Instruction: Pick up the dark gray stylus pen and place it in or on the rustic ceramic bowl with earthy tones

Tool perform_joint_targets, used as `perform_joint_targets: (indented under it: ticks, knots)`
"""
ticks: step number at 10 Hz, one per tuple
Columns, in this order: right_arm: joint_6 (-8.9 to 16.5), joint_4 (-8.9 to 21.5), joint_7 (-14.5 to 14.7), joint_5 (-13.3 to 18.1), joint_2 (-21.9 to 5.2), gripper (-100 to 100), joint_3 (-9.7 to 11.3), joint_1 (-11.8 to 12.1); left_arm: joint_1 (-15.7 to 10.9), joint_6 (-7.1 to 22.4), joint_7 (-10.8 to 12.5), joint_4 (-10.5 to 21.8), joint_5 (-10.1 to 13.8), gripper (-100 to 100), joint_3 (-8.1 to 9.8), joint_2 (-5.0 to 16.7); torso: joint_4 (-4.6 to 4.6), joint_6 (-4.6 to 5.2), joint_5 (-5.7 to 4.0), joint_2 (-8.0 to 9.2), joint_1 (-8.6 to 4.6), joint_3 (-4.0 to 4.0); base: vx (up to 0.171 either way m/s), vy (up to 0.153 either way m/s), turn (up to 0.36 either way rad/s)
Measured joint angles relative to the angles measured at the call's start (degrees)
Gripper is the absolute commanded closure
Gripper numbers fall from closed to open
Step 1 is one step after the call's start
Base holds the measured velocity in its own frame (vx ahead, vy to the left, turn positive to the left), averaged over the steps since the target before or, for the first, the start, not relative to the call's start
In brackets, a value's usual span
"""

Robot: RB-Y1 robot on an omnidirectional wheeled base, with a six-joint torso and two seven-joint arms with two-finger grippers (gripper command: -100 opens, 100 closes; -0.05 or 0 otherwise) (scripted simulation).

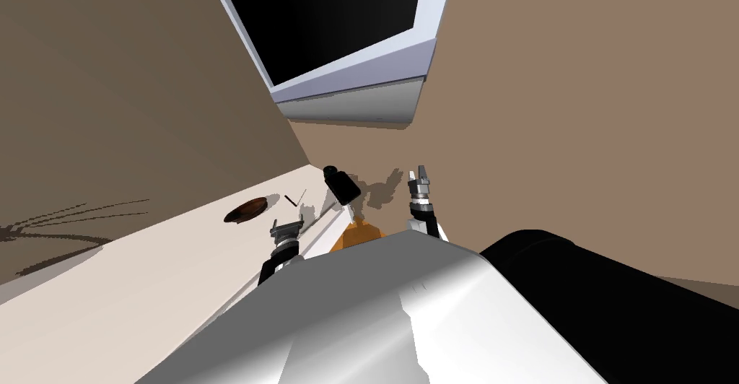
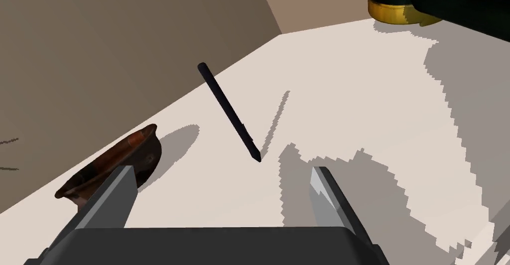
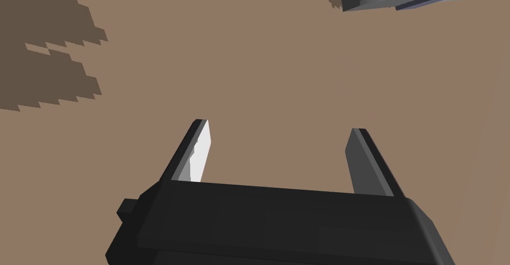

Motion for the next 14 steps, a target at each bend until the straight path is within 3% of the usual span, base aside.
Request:
perform_joint_targets:
  ticks: [7,13,14]
  knots:
    - [0.00,0.00,0.00,0.00,-0.01,0,-0.01,0.01,-7.47,-1.81,8.52,10.56,9.11,-100,2.98,0.01,-0.03,0.00,0.03,-0.13,0.15,-0.08,0.062,0.024,-0.037]
    - [0.00,0.00,0.00,0.00,-0.01,0,-0.01,0.00,-14.67,-3.38,13.49,16.94,14.92,-100,5.71,-0.23,-0.02,-0.01,0.04,-0.09,0.19,-0.05,0.051,0.041,-0.028]
    - [0.00,0.00,0.00,0.00,0.00,0,0.00,0.00,-14.81,-3.42,13.62,17.03,15.03,0,5.77,-0.25,-0.01,-0.02,0.03,0.01,0.10,0.00,0.005,0.005,0.001]
